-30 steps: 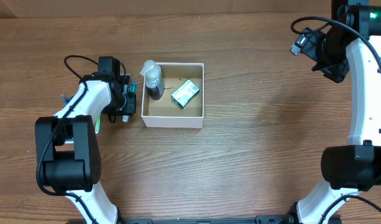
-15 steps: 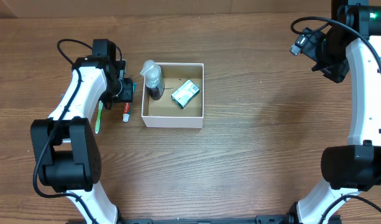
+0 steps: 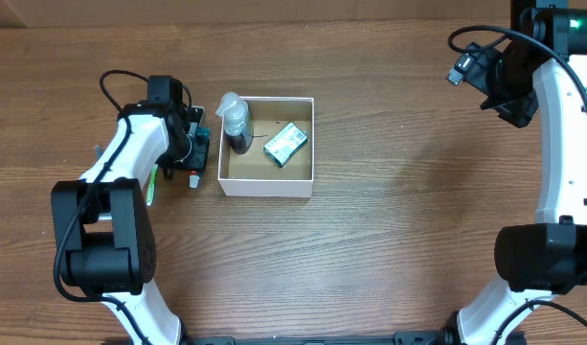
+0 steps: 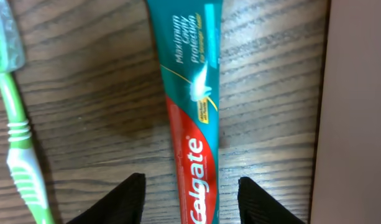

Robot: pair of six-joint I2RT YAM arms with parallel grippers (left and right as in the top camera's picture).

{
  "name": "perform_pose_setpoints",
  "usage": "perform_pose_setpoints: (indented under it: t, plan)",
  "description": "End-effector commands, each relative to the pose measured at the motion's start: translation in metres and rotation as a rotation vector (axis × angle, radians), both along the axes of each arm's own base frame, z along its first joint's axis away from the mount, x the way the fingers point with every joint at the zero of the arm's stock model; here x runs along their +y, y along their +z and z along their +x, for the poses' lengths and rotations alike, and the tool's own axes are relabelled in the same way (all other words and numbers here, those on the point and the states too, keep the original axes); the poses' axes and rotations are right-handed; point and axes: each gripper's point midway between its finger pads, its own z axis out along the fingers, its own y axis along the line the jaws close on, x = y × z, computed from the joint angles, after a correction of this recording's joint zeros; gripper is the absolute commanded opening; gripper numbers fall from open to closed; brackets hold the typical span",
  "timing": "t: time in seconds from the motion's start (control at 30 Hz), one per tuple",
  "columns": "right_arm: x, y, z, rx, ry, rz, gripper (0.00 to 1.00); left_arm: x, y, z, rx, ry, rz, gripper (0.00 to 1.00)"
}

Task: Pack container
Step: 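Grasp the Colgate toothpaste tube with the left gripper, then lift the toothpaste tube and carry it over the white box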

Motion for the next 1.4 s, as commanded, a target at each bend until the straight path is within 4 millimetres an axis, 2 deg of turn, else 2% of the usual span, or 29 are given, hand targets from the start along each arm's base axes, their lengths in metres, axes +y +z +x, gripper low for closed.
perform_pose_setpoints:
  t: [0.0,0.13,0.3,0.37,0.43,0.47,0.6,0.77,0.87,1.0,1.03,1.07,1.2,1.33,1.37]
  plan:
    - [-0.003,0.001,0.001,-0.007,-0.004,-0.01,1.0,-0.007,-0.011,-0.006,0.014,-0.07,-0.027,0.52]
    - [-0.003,0.001,0.001,-0.007,-0.004,-0.01,1.0,-0.008,-0.019,-0.01,0.013,-0.081,-0.033,0.51]
    - [-0.003,0.001,0.001,-0.007,-0.004,-0.01,1.0,-0.009,-0.02,-0.009,0.007,-0.081,-0.033,0.39]
    - [-0.003,0.001,0.001,-0.007,-0.004,-0.01,1.0,-0.009,-0.021,-0.009,0.004,-0.081,-0.033,0.31]
    - [-0.003,0.001,0.001,-0.007,-0.004,-0.01,1.0,-0.009,-0.021,-0.01,0.005,-0.077,-0.034,0.15]
    - [-0.003,0.001,0.001,-0.007,-0.004,-0.01,1.0,-0.009,-0.021,-0.01,0.005,-0.077,-0.034,0.13]
    - [-0.003,0.001,0.001,-0.007,-0.004,-0.01,1.0,-0.009,-0.021,-0.011,0.01,-0.076,-0.034,0.1]
    - [-0.003,0.001,0.001,-0.007,-0.004,-0.01,1.0,-0.006,-0.02,-0.011,0.017,-0.058,-0.026,0.12]
    - [-0.003,0.001,0.001,-0.007,-0.004,-0.01,1.0,-0.002,-0.009,-0.009,0.03,-0.013,-0.013,0.12]
    - [-0.003,0.001,0.001,-0.007,-0.004,-0.01,1.0,-0.003,0.027,0.008,0.015,0.016,-0.018,0.11]
    - [-0.003,0.001,0.001,-0.007,-0.004,-0.01,1.0,-0.003,0.046,0.016,0.0,0.024,-0.02,0.11]
    - [-0.003,0.001,0.001,-0.007,-0.004,-0.01,1.0,-0.002,0.078,0.028,-0.032,0.034,-0.022,0.11]
    - [-0.003,0.001,0.001,-0.007,-0.004,-0.01,1.0,-0.002,0.156,0.05,-0.146,0.055,-0.029,0.11]
    - [-0.003,0.001,0.001,-0.007,-0.004,-0.01,1.0,-0.013,0.24,0.057,-0.286,0.054,-0.094,0.11]
    - [-0.003,0.001,0.001,-0.007,-0.004,-0.01,1.0,-0.019,0.251,0.056,-0.307,0.042,-0.124,0.11]
